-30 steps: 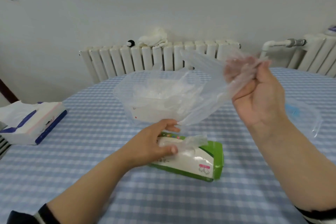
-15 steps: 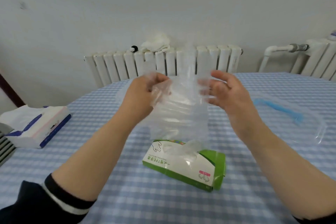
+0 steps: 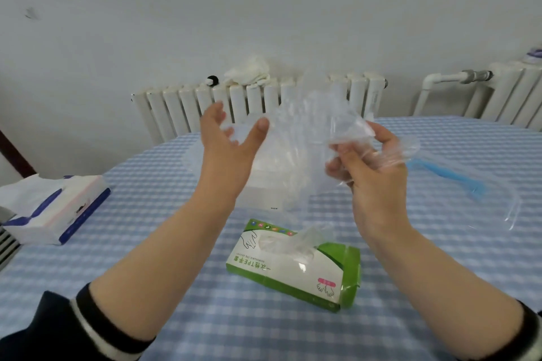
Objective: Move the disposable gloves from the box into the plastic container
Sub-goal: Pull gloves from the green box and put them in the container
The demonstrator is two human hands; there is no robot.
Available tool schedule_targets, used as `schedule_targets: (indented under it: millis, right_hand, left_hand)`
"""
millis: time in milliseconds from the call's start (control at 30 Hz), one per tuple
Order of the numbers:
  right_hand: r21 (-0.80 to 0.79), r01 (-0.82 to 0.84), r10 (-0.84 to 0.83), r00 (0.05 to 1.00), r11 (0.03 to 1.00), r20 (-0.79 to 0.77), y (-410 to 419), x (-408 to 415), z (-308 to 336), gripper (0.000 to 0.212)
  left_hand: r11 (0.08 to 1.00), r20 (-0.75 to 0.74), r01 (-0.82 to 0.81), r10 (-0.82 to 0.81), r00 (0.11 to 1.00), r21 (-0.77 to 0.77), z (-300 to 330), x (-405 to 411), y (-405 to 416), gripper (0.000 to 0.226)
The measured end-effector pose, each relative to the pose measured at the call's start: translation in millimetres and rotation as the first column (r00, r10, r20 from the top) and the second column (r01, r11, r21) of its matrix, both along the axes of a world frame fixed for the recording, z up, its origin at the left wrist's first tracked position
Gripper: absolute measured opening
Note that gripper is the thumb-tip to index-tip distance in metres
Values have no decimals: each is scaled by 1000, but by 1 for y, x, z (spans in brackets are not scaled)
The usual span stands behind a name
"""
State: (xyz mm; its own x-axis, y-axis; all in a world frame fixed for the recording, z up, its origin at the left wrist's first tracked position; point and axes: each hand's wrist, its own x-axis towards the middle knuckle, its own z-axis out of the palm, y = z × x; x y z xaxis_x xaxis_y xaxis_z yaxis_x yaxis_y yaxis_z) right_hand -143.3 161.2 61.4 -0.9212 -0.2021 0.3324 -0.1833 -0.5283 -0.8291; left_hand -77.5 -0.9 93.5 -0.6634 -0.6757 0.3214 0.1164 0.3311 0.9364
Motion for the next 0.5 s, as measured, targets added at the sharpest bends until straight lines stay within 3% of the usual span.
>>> schedule_targets:
  millis: [67, 133, 234, 334, 500]
  right_hand:
    - [-43, 31, -30, 999, 999, 15, -1, -1, -2, 40]
    - [-55, 25, -23, 999, 998, 35, -3, -1, -4, 41]
    - [-56, -2, 7, 995, 998, 99, -6, 1, -6, 42]
    - [-79, -8, 22, 983, 997, 185, -6, -2, -7, 42]
    - [-101, -11, 33, 976, 995, 216, -6, -8, -8, 43]
  left_hand:
    - [985, 115, 117, -132, 985, 128, -5, 0, 7, 79]
    - [951, 117, 237, -263, 958, 198, -7, -3, 8, 74]
    - [957, 107, 238, -257, 961, 165, -2, -13, 1, 62]
    - [975, 197, 212, -220, 955, 62, 7, -25, -11, 63]
    - [928, 469, 363, -360, 806, 87, 14, -33, -13, 91]
